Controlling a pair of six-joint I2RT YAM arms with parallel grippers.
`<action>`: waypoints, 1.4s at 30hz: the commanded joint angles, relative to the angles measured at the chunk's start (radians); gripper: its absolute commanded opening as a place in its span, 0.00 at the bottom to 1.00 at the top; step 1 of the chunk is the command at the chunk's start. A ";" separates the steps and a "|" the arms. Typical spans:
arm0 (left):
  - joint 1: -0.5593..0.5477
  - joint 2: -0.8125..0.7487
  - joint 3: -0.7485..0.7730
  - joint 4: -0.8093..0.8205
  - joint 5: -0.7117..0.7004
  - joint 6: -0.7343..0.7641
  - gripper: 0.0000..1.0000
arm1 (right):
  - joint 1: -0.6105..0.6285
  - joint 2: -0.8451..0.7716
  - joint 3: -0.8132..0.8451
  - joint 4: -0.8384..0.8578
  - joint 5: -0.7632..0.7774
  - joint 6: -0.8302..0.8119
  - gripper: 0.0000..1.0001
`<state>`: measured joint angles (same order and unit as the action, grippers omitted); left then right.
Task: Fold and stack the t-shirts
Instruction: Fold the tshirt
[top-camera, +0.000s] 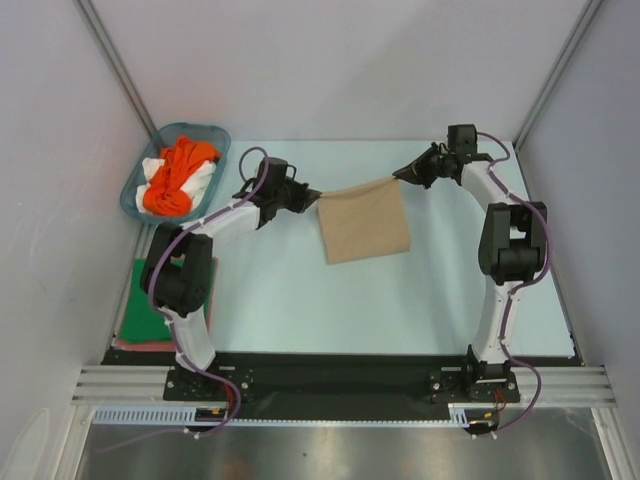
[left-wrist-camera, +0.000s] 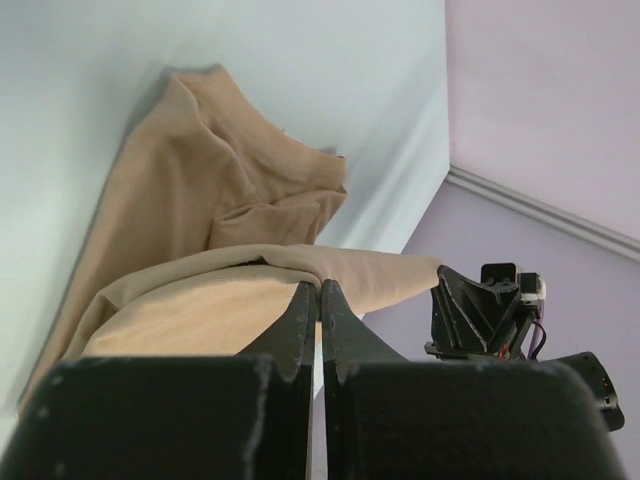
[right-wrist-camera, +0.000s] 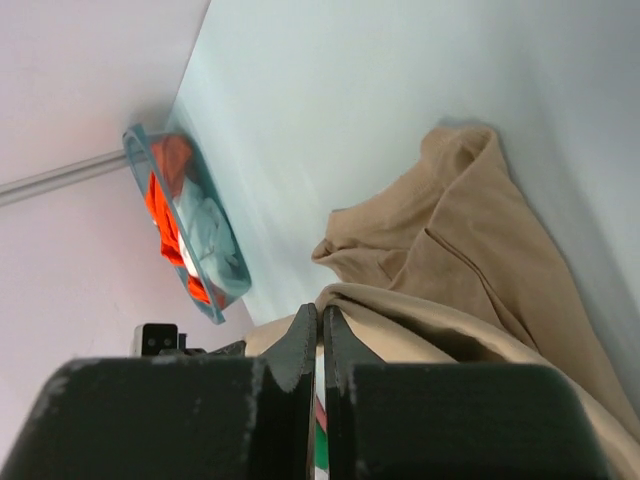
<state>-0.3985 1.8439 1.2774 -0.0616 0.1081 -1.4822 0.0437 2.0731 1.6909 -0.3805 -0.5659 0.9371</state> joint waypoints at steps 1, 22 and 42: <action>0.021 0.021 0.046 0.026 0.016 0.010 0.00 | 0.002 0.044 0.085 0.015 -0.057 -0.015 0.00; 0.039 0.179 0.102 0.016 -0.001 -0.026 0.00 | -0.010 0.258 0.213 0.026 -0.120 0.008 0.00; 0.098 0.322 0.344 -0.139 -0.019 0.266 0.26 | -0.086 0.458 0.476 -0.076 -0.152 -0.058 0.36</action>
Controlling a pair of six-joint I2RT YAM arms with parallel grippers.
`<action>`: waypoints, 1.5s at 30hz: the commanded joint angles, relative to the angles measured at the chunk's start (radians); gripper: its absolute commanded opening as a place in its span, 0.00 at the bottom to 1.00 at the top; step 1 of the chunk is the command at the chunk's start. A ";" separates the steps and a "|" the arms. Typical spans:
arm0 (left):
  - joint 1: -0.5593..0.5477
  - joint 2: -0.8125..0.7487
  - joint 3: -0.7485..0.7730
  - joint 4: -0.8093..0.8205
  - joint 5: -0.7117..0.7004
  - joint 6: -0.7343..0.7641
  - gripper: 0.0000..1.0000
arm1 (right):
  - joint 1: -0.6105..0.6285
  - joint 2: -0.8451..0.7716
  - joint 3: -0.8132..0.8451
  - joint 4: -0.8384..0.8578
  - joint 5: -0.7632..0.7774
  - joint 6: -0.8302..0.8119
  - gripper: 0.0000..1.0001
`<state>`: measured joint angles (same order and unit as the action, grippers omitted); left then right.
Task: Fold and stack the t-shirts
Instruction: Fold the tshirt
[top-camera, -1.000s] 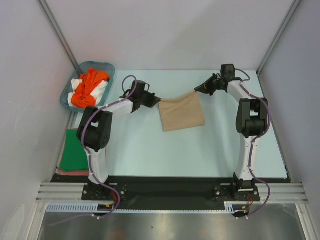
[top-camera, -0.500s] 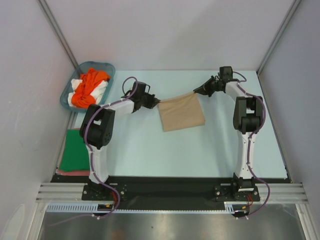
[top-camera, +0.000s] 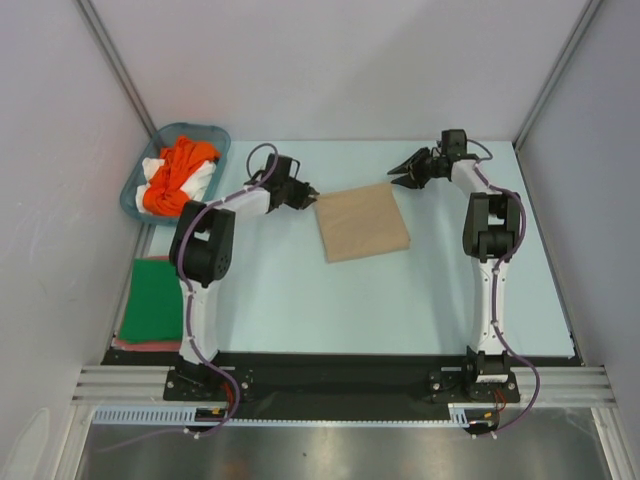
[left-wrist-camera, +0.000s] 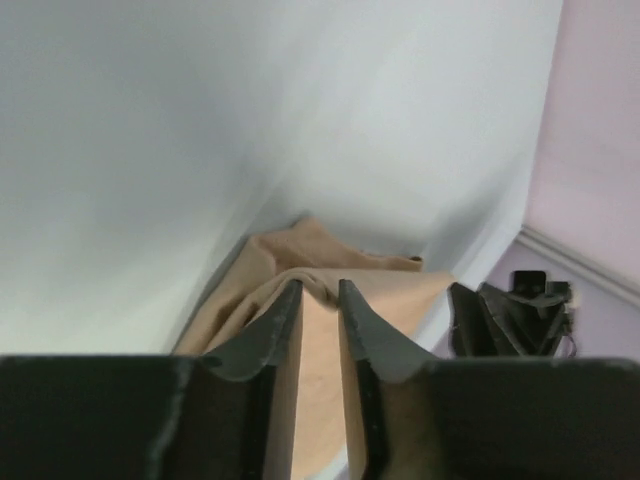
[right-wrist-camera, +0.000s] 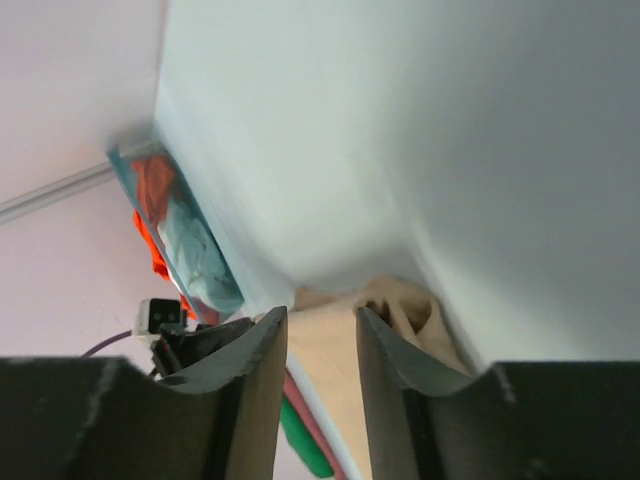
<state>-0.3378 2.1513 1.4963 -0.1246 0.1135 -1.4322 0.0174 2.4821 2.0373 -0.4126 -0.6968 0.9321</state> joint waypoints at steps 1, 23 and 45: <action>0.060 0.006 0.148 -0.125 -0.031 0.286 0.31 | -0.086 0.055 0.168 -0.075 -0.024 -0.076 0.41; -0.038 0.180 -0.102 0.970 0.357 0.076 0.33 | 0.042 0.032 -0.280 0.909 -0.270 0.250 0.18; -0.027 -0.286 -0.281 0.505 0.442 0.487 0.45 | -0.077 -0.415 -0.629 0.399 -0.260 -0.194 0.30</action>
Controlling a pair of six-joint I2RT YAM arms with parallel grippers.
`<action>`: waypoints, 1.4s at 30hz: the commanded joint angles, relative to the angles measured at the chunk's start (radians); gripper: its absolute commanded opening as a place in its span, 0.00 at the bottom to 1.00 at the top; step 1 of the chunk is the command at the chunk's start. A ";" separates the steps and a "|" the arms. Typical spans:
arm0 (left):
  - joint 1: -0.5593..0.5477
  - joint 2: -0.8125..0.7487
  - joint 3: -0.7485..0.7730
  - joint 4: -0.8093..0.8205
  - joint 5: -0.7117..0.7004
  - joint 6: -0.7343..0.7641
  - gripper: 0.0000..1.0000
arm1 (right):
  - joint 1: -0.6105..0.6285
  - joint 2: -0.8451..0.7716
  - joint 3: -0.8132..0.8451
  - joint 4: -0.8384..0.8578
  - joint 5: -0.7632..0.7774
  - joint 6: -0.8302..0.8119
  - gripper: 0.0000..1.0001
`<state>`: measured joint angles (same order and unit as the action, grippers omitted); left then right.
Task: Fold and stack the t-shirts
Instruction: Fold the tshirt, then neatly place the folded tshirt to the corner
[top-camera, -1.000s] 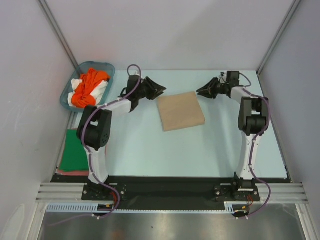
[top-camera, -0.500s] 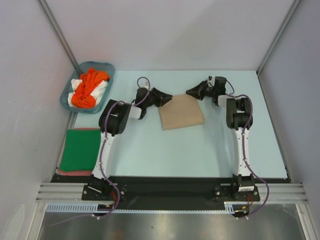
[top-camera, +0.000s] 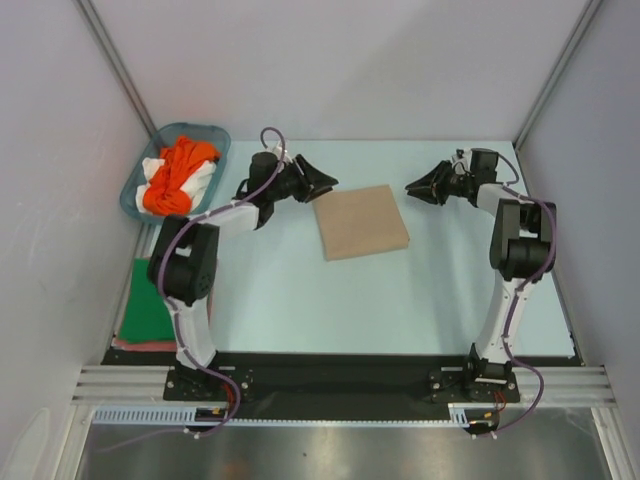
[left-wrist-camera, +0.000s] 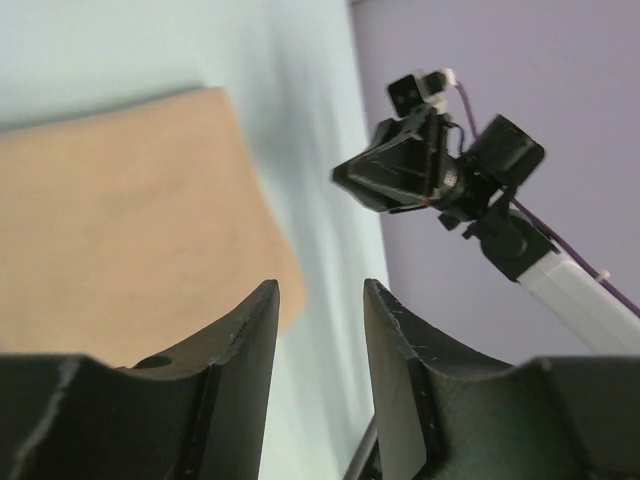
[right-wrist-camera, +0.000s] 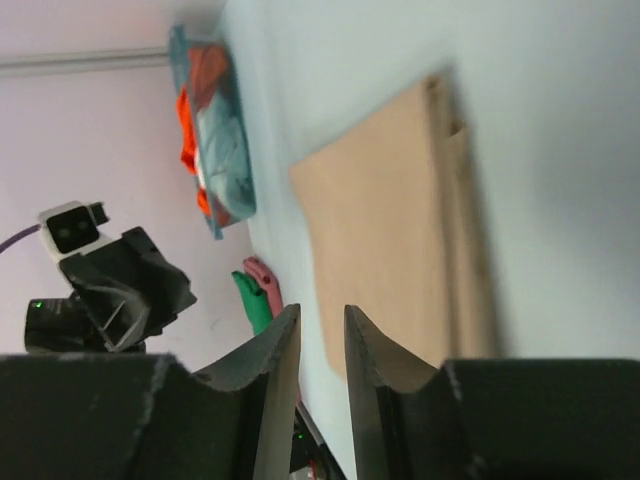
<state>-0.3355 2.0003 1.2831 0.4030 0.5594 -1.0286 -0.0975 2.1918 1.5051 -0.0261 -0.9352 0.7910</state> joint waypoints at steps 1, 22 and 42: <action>-0.037 -0.146 -0.088 -0.018 -0.009 0.084 0.46 | 0.044 -0.142 -0.124 0.015 -0.025 -0.041 0.31; -0.097 0.017 -0.539 0.593 0.145 -0.131 0.36 | -0.008 -0.125 -0.427 0.213 -0.077 -0.044 0.27; 0.173 -0.882 -0.605 -0.541 0.011 0.078 0.57 | 0.669 -0.711 -0.431 -0.310 1.022 -1.108 0.69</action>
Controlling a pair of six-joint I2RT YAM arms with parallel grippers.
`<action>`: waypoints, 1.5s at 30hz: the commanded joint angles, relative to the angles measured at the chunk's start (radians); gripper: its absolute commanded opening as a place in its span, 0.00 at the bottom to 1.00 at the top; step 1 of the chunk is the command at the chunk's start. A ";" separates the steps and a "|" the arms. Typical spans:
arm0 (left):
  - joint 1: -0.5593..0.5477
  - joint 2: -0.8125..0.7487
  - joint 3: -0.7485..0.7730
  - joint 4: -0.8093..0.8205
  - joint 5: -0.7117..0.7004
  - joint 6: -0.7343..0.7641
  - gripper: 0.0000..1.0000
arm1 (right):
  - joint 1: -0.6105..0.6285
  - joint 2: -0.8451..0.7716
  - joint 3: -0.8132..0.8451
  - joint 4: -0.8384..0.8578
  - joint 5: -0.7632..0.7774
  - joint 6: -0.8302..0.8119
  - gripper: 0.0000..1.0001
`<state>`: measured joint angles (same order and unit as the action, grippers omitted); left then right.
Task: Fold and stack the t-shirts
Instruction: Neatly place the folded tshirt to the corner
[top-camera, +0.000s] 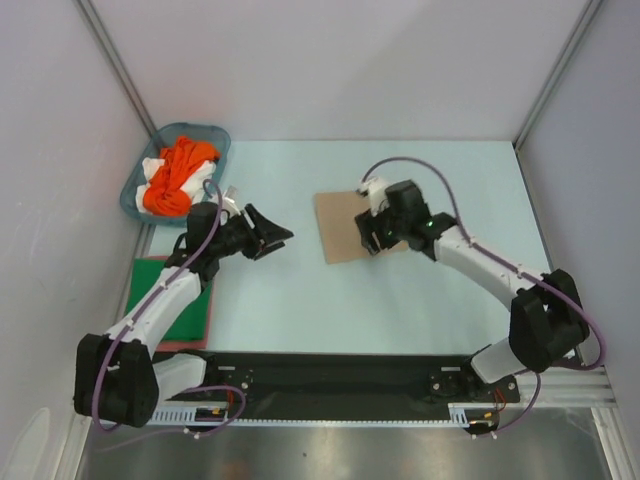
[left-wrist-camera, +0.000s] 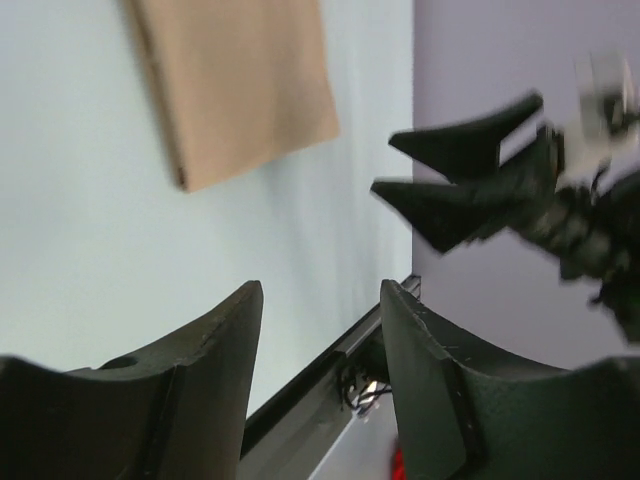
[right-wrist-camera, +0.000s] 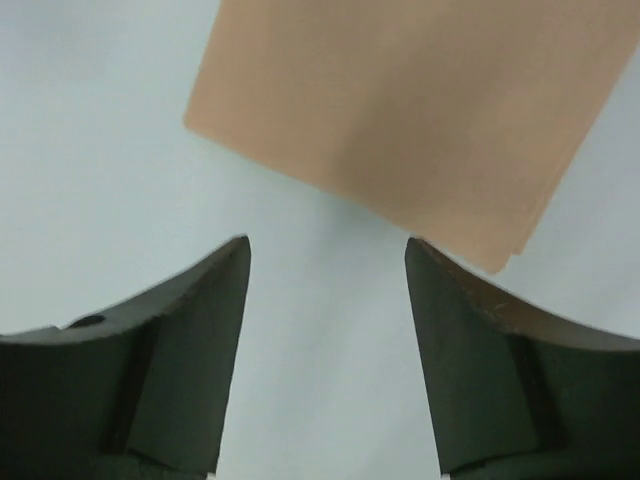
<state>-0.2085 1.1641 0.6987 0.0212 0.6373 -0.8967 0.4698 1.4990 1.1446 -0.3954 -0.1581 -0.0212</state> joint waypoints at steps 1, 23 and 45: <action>0.053 -0.046 -0.015 -0.165 -0.088 -0.080 0.57 | 0.146 -0.026 -0.142 0.135 0.258 -0.407 0.69; 0.181 0.127 0.101 -0.270 -0.099 -0.113 0.68 | 0.448 0.345 -0.163 0.549 0.353 -1.137 0.58; 0.040 0.537 0.084 0.356 -0.025 -0.341 1.00 | 0.317 0.287 0.050 0.345 0.221 -1.132 0.00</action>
<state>-0.1104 1.6356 0.7414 0.1852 0.6189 -1.1400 0.8108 1.8694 1.1374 0.0158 0.1272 -1.1557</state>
